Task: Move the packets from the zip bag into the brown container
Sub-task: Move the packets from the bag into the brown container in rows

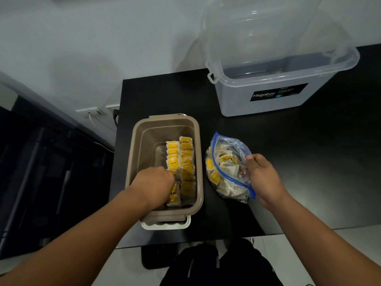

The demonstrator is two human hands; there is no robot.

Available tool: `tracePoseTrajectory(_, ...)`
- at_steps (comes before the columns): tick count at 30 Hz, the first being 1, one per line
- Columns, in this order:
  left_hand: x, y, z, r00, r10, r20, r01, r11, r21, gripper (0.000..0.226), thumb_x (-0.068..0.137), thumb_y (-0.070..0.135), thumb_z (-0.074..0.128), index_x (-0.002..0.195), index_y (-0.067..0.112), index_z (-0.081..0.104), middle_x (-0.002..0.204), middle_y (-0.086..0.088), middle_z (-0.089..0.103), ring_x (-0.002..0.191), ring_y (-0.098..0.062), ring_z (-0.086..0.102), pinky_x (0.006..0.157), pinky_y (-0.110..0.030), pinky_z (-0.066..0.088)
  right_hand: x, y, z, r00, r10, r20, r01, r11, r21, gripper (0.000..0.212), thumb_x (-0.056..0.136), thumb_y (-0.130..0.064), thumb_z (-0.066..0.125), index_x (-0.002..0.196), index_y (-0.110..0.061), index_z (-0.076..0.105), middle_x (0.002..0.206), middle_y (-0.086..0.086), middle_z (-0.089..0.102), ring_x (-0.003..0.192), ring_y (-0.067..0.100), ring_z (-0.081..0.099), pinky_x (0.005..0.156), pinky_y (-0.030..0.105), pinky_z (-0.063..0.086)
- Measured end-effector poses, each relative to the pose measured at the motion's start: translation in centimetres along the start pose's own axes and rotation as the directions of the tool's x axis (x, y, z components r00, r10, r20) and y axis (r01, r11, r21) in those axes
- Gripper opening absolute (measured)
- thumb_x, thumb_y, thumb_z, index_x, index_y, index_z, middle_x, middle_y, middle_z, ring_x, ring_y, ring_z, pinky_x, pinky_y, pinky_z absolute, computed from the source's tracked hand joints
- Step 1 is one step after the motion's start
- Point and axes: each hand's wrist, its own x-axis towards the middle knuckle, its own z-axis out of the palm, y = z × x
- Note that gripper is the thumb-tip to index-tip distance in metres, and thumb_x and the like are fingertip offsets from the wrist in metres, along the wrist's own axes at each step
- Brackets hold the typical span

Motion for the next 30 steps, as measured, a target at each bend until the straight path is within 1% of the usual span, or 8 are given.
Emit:
tracePoseTrajectory(3,0.1,0.1,-0.1,1.000,-0.010,0.021,0.010,1.000,-0.012,0.007,0.087,0.026,0.065,0.084,0.020,0.064,0.092,-0.005,0.069,0.081,-0.025,0.068,0.071,-0.036,0.058,-0.2,-0.1,0.0,1.000,0.002,0.002,-0.002,1.000,-0.020,0.024,0.109,-0.034,0.049,0.102,-0.018,0.065,0.108,0.018,0.071,0.105,0.038,0.070,0.096,0.059,0.057)
tracePoseTrajectory(8,-0.8,-0.5,-2.5,0.998,-0.055,0.037,0.060,0.987,-0.146,0.014,0.079,0.037,0.076,0.083,0.024,0.072,0.084,0.004,0.069,0.077,-0.015,0.067,0.074,-0.034,0.059,-0.7,-0.5,-0.6,0.998,-0.047,0.036,0.049,0.997,-0.063,0.025,0.110,-0.035,0.047,0.101,-0.017,0.063,0.099,0.009,0.069,0.092,0.024,0.066,0.084,0.044,0.055)
tracePoseTrajectory(10,-1.6,-0.5,-4.5,0.997,-0.072,-0.027,0.063,0.965,-0.256,0.015,0.081,0.044,0.077,0.080,0.030,0.072,0.082,0.010,0.070,0.077,-0.008,0.067,0.075,-0.030,0.057,-0.8,-0.6,-0.9,0.996,-0.069,0.065,0.073,0.995,-0.075,0.025,0.110,-0.035,0.047,0.099,-0.017,0.062,0.094,0.007,0.068,0.086,0.021,0.064,0.079,0.041,0.054)
tracePoseTrajectory(14,-3.2,1.6,-8.6,0.954,-0.104,-0.280,-0.036,0.890,-0.454,0.018,0.088,0.048,0.071,0.089,0.030,0.075,0.081,0.014,0.072,0.079,0.000,0.066,0.079,-0.026,0.055,-1.1,-0.8,-1.7,0.990,-0.105,0.093,0.116,0.986,-0.122,0.025,0.110,-0.032,0.048,0.093,-0.018,0.059,0.083,0.001,0.062,0.076,0.015,0.057,0.067,0.029,0.047)
tracePoseTrajectory(18,-2.4,5.9,-10.8,0.919,0.002,-0.395,-0.207,0.854,-0.477,0.012,0.090,0.040,0.071,0.095,0.030,0.076,0.084,0.013,0.073,0.080,0.001,0.066,0.078,-0.020,0.052,-1.0,-0.9,-2.5,0.985,-0.109,0.133,0.128,0.982,-0.141,0.026,0.110,-0.031,0.047,0.092,-0.018,0.060,0.085,0.004,0.063,0.079,0.016,0.058,0.068,0.029,0.046)
tracePoseTrajectory(22,1.2,10.2,-10.9,0.942,0.089,-0.324,-0.233,0.867,-0.439,0.010,0.091,0.028,0.069,0.098,0.030,0.076,0.095,0.009,0.073,0.089,-0.008,0.066,0.086,-0.032,0.055,-0.5,-0.9,-3.4,0.978,-0.095,0.185,0.124,0.980,-0.154,0.025,0.110,-0.033,0.046,0.093,-0.022,0.061,0.083,0.001,0.063,0.078,0.016,0.058,0.072,0.034,0.048)
tracePoseTrajectory(26,4.3,13.1,-9.5,0.962,0.101,-0.254,-0.185,0.925,-0.333,0.019,0.094,0.018,0.061,0.105,0.022,0.075,0.104,-0.002,0.071,0.099,-0.022,0.065,0.086,-0.036,0.053,-0.1,-0.9,-4.4,0.974,-0.088,0.209,0.120,0.981,-0.150,0.025,0.110,-0.030,0.046,0.094,-0.020,0.063,0.082,0.000,0.063,0.076,0.014,0.057,0.069,0.032,0.047)
tracePoseTrajectory(30,6.7,14.7,-9.3,0.994,0.030,0.105,0.000,0.962,-0.272,0.028,0.095,0.021,0.062,0.121,0.023,0.069,0.117,-0.005,0.067,0.094,-0.022,0.060,0.075,-0.032,0.045,0.4,-0.9,-5.1,0.969,-0.097,0.226,0.127,0.984,-0.122,0.024,0.110,-0.028,0.048,0.093,-0.020,0.063,0.086,0.002,0.064,0.080,0.015,0.058,0.075,0.036,0.049)
